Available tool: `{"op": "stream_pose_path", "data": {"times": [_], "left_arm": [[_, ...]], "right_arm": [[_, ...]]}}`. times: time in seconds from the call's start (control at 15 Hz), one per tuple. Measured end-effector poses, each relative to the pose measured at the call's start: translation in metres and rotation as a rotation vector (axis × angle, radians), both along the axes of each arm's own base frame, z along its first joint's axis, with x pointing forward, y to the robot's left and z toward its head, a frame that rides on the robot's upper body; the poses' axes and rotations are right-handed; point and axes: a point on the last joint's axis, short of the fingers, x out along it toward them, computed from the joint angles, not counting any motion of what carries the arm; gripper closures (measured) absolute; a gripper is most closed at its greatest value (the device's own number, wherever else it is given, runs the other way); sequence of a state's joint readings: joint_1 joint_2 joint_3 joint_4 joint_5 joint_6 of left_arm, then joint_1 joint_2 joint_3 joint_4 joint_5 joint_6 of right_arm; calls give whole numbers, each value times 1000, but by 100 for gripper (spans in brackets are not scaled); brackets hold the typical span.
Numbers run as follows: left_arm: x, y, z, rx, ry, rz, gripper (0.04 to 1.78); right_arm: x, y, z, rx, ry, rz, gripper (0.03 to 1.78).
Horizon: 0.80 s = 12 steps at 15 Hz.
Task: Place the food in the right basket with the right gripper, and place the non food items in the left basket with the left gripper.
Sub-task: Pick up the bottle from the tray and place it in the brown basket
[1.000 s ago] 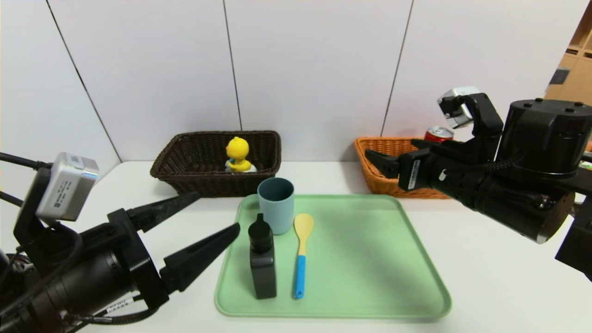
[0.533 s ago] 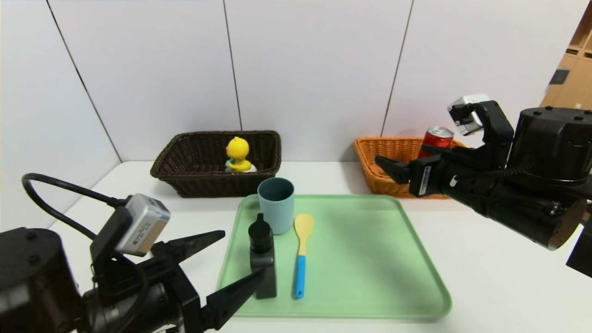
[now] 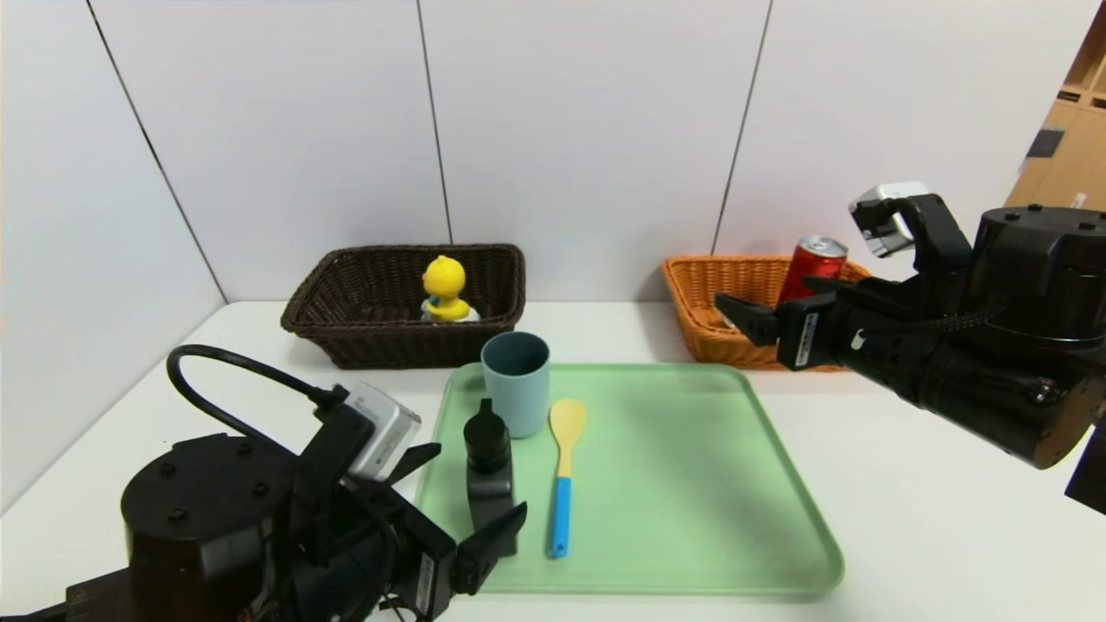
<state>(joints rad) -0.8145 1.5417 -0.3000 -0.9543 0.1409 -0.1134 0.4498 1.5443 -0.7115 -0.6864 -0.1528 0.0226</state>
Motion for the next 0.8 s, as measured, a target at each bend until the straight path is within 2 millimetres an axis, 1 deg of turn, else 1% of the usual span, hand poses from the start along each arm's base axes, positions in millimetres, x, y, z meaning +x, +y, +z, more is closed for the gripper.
{"op": "stream_pose_path", "data": {"times": [0.2, 0.47, 0.67, 0.8], "left_arm": [[4, -4, -6, 27, 10, 29, 13], [8, -10, -7, 25, 9, 30, 13], [13, -18, -7, 12, -16, 48, 13], [14, -24, -11, 19, -16, 51, 13]], "right_arm": [[0, 0, -1, 0, 5, -1, 12], [0, -2, -4, -4, 15, -8, 12], [0, -2, -5, -5, 16, -9, 12], [0, -2, -5, -4, 16, -9, 12]]}}
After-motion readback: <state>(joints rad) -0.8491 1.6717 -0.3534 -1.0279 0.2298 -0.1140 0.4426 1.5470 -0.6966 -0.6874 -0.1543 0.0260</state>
